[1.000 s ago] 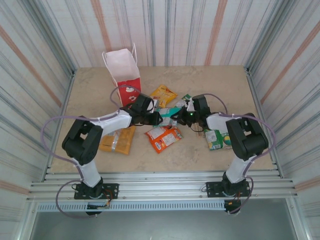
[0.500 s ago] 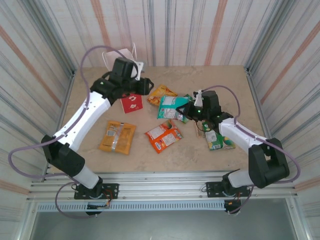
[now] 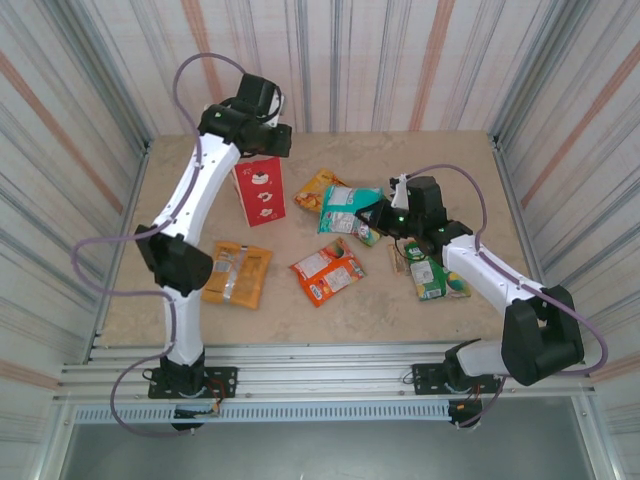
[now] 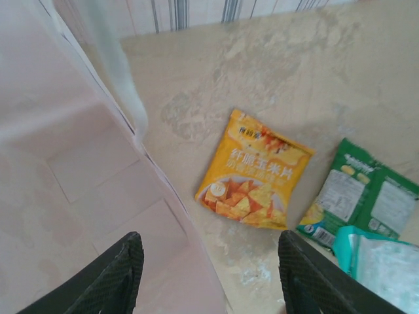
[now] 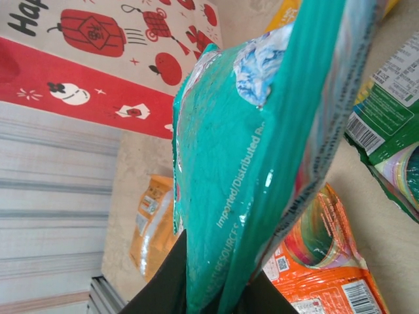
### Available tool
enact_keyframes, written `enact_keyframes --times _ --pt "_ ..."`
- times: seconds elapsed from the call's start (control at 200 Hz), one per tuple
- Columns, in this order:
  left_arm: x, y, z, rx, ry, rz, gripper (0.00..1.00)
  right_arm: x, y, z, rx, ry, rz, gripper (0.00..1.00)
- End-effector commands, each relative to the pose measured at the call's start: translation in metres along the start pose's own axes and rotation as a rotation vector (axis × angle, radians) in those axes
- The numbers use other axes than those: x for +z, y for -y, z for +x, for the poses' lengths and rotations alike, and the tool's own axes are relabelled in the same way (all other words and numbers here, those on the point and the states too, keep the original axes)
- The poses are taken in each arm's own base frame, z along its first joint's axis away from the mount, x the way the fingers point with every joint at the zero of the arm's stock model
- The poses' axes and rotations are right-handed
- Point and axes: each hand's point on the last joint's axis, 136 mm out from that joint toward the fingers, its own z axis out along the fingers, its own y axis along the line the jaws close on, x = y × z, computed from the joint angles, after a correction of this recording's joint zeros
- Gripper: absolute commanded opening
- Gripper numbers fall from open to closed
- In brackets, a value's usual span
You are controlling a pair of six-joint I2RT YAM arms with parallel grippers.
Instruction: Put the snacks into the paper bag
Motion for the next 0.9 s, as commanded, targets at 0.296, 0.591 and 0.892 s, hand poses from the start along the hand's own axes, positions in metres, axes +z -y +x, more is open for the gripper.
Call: enact_keyframes --times 0.296,0.591,0.892 --pt "0.014 -0.008 0.013 -0.019 -0.083 -0.018 0.19 -0.012 -0.018 -0.015 -0.069 0.043 -0.024 0.13" --pt "-0.015 -0.005 0.033 -0.04 -0.108 -0.006 0.08 -0.017 -0.016 -0.009 -0.063 0.038 -0.026 0.13" --pt "-0.031 0.011 0.053 -0.077 -0.115 0.037 0.06 -0.026 -0.016 -0.002 -0.065 0.049 -0.029 0.13"
